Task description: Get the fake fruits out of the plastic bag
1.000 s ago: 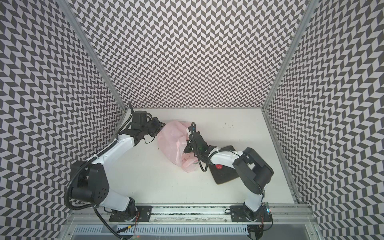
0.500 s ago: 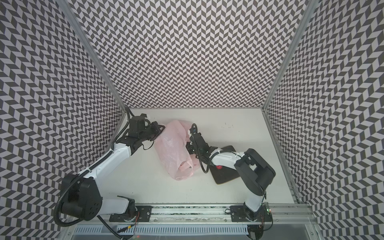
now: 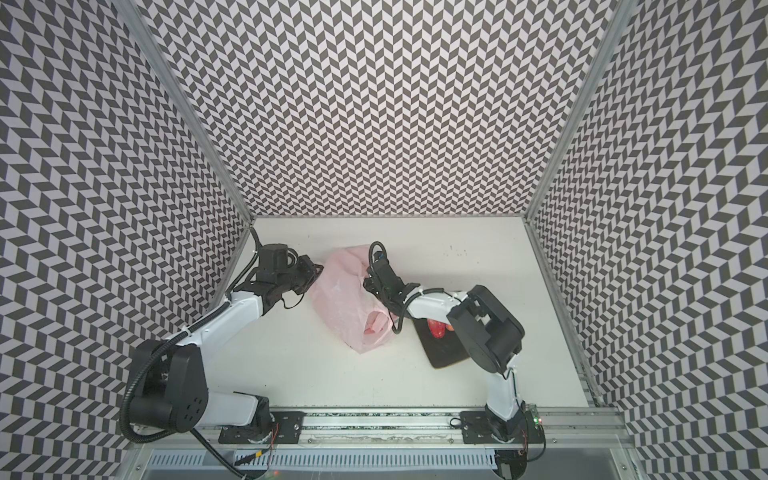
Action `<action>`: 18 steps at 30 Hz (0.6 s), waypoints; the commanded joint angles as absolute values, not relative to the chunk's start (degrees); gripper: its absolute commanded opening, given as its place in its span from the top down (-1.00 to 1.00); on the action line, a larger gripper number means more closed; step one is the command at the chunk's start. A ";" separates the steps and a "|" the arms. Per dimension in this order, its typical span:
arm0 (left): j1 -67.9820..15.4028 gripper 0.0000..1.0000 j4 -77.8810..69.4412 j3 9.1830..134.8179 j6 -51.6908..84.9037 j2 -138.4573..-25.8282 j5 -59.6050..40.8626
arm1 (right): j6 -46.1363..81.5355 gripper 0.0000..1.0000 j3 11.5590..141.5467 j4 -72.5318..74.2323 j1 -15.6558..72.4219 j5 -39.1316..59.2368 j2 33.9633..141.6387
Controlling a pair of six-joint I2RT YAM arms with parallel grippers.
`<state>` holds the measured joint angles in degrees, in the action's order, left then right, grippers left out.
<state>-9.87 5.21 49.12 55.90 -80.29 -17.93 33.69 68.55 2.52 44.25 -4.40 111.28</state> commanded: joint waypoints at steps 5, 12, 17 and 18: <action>-10.37 1.00 3.56 46.77 56.87 -78.66 -18.46 | 38.09 -0.44 76.65 -6.59 45.59 -14.24 116.82; -10.81 1.00 3.25 46.06 57.00 -78.57 -18.72 | 39.96 -0.57 82.78 -12.91 47.11 -19.40 121.53; -10.94 1.00 2.98 46.14 56.95 -78.66 -18.92 | 41.84 -0.62 88.11 -19.70 48.15 -23.82 125.50; -11.01 1.00 2.92 46.12 56.95 -78.66 -18.98 | 42.07 -0.64 88.91 -20.69 48.32 -24.20 126.19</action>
<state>-10.52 4.29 46.61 56.66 -80.07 -18.37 40.03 86.26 -16.16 47.66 -19.81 123.98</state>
